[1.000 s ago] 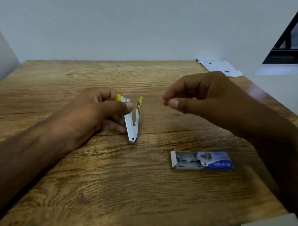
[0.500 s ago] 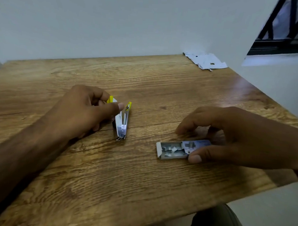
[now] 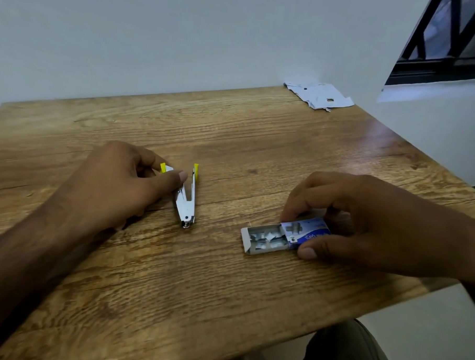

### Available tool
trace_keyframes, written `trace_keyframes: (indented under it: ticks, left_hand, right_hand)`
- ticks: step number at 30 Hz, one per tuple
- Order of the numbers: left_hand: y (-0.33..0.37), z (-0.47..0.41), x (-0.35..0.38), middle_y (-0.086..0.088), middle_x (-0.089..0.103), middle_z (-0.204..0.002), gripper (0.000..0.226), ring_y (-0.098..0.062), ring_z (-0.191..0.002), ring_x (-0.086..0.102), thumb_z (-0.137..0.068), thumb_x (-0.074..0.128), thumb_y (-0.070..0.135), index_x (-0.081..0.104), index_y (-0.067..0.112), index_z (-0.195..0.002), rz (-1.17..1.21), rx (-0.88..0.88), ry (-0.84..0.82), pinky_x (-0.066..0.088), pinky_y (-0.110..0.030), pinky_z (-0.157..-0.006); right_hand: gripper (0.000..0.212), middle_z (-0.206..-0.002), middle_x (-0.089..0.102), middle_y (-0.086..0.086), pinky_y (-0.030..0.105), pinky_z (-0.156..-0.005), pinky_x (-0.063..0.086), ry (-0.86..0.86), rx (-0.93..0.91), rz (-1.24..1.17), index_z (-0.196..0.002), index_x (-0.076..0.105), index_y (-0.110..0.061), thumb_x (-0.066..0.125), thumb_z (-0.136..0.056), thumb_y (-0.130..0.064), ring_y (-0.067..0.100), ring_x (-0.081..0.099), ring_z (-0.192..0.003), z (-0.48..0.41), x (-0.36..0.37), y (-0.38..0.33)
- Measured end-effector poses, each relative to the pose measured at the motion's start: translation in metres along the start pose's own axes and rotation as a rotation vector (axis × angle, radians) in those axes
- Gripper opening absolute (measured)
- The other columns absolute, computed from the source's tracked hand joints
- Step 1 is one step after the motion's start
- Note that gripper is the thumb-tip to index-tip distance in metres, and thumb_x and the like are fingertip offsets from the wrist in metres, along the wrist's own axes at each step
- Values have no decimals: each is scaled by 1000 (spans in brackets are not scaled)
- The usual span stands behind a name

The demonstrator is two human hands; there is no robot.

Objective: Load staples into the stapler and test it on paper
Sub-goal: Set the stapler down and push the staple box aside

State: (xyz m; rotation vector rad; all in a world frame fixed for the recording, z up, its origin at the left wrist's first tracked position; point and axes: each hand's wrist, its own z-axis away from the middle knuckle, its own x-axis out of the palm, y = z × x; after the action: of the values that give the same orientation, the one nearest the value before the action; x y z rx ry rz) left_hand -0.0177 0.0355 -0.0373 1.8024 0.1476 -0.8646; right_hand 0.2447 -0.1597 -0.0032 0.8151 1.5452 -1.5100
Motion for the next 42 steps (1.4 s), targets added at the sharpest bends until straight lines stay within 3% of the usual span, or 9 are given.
trace_keyframes:
  ticks: [10, 20, 25, 32, 35, 37, 39, 40, 42]
  left_hand:
    - [0, -1, -1, 4, 64, -47, 23, -7, -22, 43, -81, 79, 47, 72, 29, -93, -20, 12, 1, 34, -19, -28]
    - [2, 2, -7, 3, 67, -57, 64, -9, -28, 52, -62, 60, 92, 67, 44, -103, 54, 15, -12, 46, -17, -37]
    - [-1, 4, -10, 3, 67, -57, 68, -11, -29, 53, -66, 56, 92, 66, 41, -109, 50, 32, -21, 43, -14, -35]
    - [30, 33, -17, 9, 59, -62, 34, 4, -42, 50, -90, 59, 62, 66, 33, -106, -119, 321, 64, 35, -6, -42]
    - [49, 38, -6, 5, 58, -61, 12, 5, -41, 54, -85, 73, 44, 66, 37, -78, -241, 378, -72, 40, -4, -43]
    - [43, 46, 6, -23, 52, -57, 47, 6, -27, 48, -86, 80, 29, 54, 8, -52, -225, 350, -112, 47, -18, -39]
    - [47, 46, 23, -5, 60, -61, 21, 7, -37, 52, -84, 82, 39, 68, 26, -76, -127, 442, -271, 48, -14, -44]
    - [56, 44, 23, 16, 62, -77, 19, 6, -46, 54, -84, 79, 48, 68, 38, -95, -198, 473, -283, 49, -14, -49]
    - [53, 56, 16, 25, 59, -98, 27, 6, -53, 53, -85, 74, 53, 62, 46, -109, -226, 592, -270, 51, -19, -50]
  right_hand:
    - [38, -118, 60, -29, 27, -88, 53, 33, -9, 30, -112, 67, -48, 76, -75, -54, -4, 57, -112, 1, 3, 3]
    - [54, -123, 52, -36, 14, -86, 50, 25, 8, 84, -128, 53, -53, 71, -78, -61, -15, 49, -113, 0, 1, 5]
    - [53, -124, 51, -35, 19, -91, 52, -11, 3, 55, -129, 52, -54, 71, -79, -61, -14, 50, -113, -1, -1, 2]
    - [46, -124, 48, -38, 16, -88, 48, 24, -46, 54, -121, 55, -59, 67, -78, -66, -18, 46, -116, -4, 3, 8]
    - [41, -122, 52, -38, 14, -84, 44, 62, -48, 57, -118, 57, -58, 65, -79, -66, -17, 46, -115, -3, 5, 10]
    - [39, -117, 57, -35, 14, -81, 46, 92, -28, 34, -117, 59, -56, 66, -79, -64, -12, 52, -111, -4, 5, 9]
    - [36, -113, 62, -33, 16, -78, 51, 120, -7, -5, -115, 62, -54, 69, -79, -60, -9, 58, -106, -4, 4, 8]
    - [36, -112, 64, -33, 15, -77, 52, 132, 1, -18, -114, 63, -54, 70, -80, -59, -9, 59, -104, -5, 4, 8]
    - [36, -112, 64, -34, 13, -76, 52, 149, 2, -22, -114, 64, -53, 70, -79, -59, -10, 60, -104, -4, 6, 8]
